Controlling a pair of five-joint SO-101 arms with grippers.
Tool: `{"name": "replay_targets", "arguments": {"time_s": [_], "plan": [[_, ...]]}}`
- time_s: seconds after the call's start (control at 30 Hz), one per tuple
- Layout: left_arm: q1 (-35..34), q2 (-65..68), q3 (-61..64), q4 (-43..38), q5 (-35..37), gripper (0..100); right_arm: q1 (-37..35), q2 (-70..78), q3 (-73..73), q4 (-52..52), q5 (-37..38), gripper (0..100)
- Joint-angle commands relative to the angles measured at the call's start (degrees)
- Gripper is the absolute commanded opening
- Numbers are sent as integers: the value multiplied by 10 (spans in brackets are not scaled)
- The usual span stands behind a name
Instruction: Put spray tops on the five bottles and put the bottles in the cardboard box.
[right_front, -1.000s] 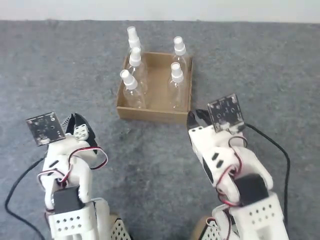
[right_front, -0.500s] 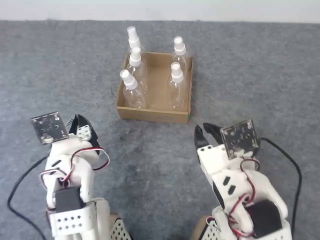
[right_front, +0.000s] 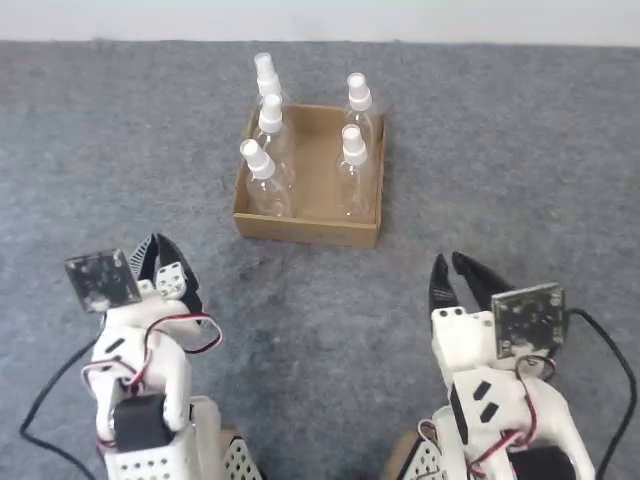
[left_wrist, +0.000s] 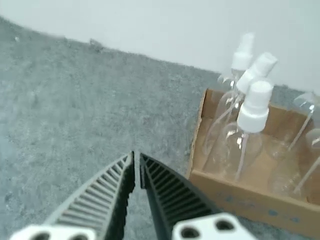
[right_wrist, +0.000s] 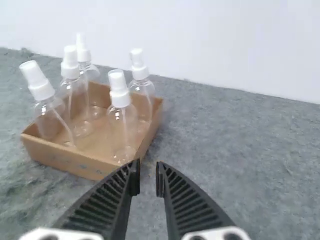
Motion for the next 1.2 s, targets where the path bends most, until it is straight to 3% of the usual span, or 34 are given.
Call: {"name": "replay_targets", "arguments": {"time_s": [0.0,0.47,0.67,1.17], "plan": [[1,0,-7,-11,-10,12,13,-7,-2,1,2,13],[-2,-12,-5,-9,-12,13,17,-9,-2,3,-4,13],[-2,-12,-5,-9,-12,13,17,-9,7,52,-3,13],[-2,-11,-5,-9,-13,13,17,-9,251,-21,-1,13]]}}
